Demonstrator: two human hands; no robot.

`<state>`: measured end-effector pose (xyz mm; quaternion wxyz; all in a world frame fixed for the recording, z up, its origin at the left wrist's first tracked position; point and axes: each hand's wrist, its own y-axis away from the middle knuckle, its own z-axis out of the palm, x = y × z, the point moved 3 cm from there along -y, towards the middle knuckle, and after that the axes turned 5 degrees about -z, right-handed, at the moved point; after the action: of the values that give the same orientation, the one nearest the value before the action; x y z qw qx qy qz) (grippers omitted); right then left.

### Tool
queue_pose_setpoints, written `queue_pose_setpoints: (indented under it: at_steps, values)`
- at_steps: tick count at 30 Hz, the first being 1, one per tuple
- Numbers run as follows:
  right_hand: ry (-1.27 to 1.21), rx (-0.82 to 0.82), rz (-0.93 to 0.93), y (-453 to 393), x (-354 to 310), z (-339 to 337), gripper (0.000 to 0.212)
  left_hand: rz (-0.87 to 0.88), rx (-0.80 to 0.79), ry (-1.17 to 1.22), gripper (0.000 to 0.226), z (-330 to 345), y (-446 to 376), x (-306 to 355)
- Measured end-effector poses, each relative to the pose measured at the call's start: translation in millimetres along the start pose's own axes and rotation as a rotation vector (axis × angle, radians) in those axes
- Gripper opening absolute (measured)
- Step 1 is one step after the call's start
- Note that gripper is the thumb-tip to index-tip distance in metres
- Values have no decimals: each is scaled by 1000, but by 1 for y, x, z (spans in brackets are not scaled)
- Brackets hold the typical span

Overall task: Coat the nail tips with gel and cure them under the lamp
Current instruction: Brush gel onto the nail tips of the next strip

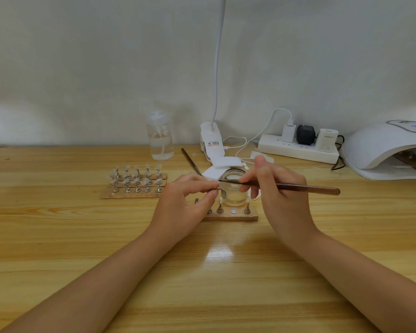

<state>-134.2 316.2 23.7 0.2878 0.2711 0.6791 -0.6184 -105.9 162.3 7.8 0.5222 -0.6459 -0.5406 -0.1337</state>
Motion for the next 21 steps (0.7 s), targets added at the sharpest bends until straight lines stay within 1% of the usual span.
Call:
queue_pose_setpoints:
  at_steps: [5,10,15,18,21]
  values:
    - [-6,-6,38,0,-1,1,36,-9,3,-12,21,0,0,-1]
    - [-28,14,53,0,-1,-1,40,-8,7,0,27,0,0,-1]
    - [-32,39,29,-1,0,-4,46,-6,5,3,24,0,0,-1]
    - [-34,62,15,-2,0,-5,41,-4,-3,5,24,0,0,-1]
    - [-11,24,-15,-2,-1,-2,38,0,-5,4,23,0,0,0]
